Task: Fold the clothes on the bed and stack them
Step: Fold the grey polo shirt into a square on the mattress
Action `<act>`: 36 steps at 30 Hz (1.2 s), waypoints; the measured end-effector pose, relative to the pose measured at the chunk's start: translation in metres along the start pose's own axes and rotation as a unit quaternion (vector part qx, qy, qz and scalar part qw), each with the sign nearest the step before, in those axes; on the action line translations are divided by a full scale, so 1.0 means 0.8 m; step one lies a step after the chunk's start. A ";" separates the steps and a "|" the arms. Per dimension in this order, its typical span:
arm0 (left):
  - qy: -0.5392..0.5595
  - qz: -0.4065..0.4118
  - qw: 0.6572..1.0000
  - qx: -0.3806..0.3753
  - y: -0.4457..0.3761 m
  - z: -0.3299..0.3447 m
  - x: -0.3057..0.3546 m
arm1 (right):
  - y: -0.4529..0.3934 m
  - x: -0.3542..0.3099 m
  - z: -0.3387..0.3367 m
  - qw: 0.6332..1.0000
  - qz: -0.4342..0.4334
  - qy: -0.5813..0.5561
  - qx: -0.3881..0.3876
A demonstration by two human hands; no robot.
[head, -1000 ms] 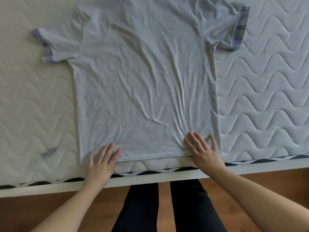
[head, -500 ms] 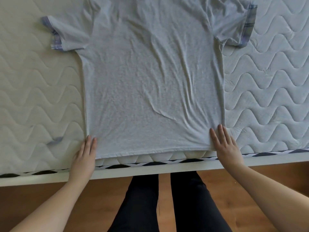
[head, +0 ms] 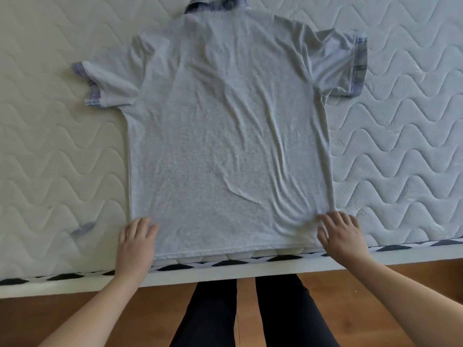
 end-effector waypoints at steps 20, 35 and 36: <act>-0.058 0.179 0.976 -0.107 -0.439 -0.169 0.346 | -0.318 0.171 -0.145 0.678 0.275 -0.677 0.078; 0.279 0.141 0.939 -0.142 -0.521 -0.240 0.333 | -0.371 0.073 -0.275 0.731 0.089 -0.642 0.214; 0.432 0.087 0.886 -0.141 -0.534 -0.252 0.318 | -0.369 0.044 -0.284 0.771 0.047 -0.600 0.207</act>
Point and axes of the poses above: each hand's wrist, its own y-axis away from the middle knuckle, its own z-axis out of the palm, x = y × z, the point moved 9 cm from there along -y, towards the middle knuckle, and after that the axes turned 11 degrees about -x, right-handed, at the moved point
